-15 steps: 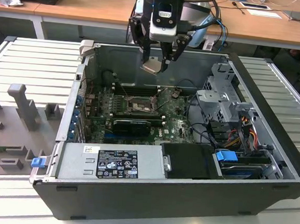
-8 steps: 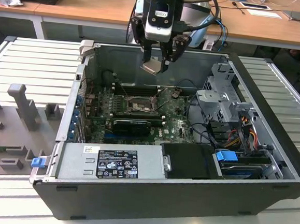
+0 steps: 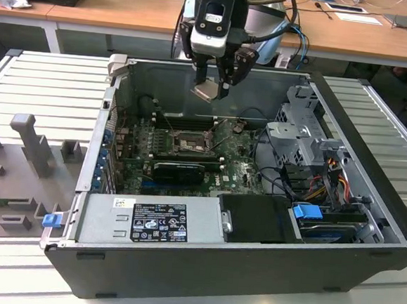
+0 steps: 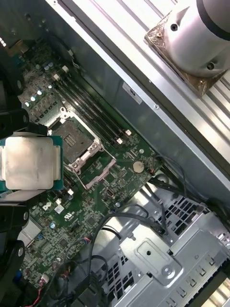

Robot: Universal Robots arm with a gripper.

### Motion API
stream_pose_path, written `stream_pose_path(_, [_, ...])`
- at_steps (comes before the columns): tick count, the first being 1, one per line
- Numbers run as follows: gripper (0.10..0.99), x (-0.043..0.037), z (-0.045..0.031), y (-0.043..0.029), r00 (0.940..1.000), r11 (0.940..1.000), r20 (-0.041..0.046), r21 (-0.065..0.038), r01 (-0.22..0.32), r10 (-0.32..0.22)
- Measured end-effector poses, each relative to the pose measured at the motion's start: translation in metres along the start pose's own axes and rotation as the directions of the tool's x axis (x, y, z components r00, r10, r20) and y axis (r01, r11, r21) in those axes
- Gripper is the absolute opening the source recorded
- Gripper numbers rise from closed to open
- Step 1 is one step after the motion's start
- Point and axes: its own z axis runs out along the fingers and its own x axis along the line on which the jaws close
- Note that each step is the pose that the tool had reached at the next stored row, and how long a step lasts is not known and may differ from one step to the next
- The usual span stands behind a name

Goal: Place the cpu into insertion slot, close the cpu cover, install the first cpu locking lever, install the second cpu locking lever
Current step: 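Place the cpu into insertion slot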

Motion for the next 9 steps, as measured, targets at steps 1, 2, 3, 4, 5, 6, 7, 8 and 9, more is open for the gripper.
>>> stream_pose_path(1, [0.533,0.0000,0.0001,0.0000,0.9997,0.9997,0.0022,0.000,-0.024,0.024])
stream_pose_path(2, [0.533,0.0000,0.0003,0.0000,0.9989,0.9989,0.0043,-0.001,-0.048,0.048])
stream_pose_path(3, [0.533,0.0000,0.0003,0.0000,0.9979,0.9979,0.0058,-0.001,-0.065,0.065])
stream_pose_path(4, [0.533,0.0000,0.0004,0.0000,0.9965,0.9965,0.0074,-0.002,-0.083,0.083])
stream_pose_path(5, [0.533,0.0000,0.0005,0.0000,0.9956,0.9956,0.0083,-0.002,-0.094,0.094])
stream_pose_path(6, [0.533,0.0000,0.0007,0.0000,0.9946,0.9946,0.0091,-0.003,-0.104,0.104])
stream_pose_path(7, [0.533,0.0000,0.0009,0.0000,0.9932,0.9933,0.0102,-0.003,-0.116,0.116])
stream_pose_path(8, [0.533,0.0000,0.0010,-0.0001,0.9927,0.9927,0.0106,-0.003,-0.120,0.120])
stream_pose_path(9, [0.533,0.0000,0.0013,-0.0001,0.9923,0.9924,0.0109,-0.003,-0.123,0.123])
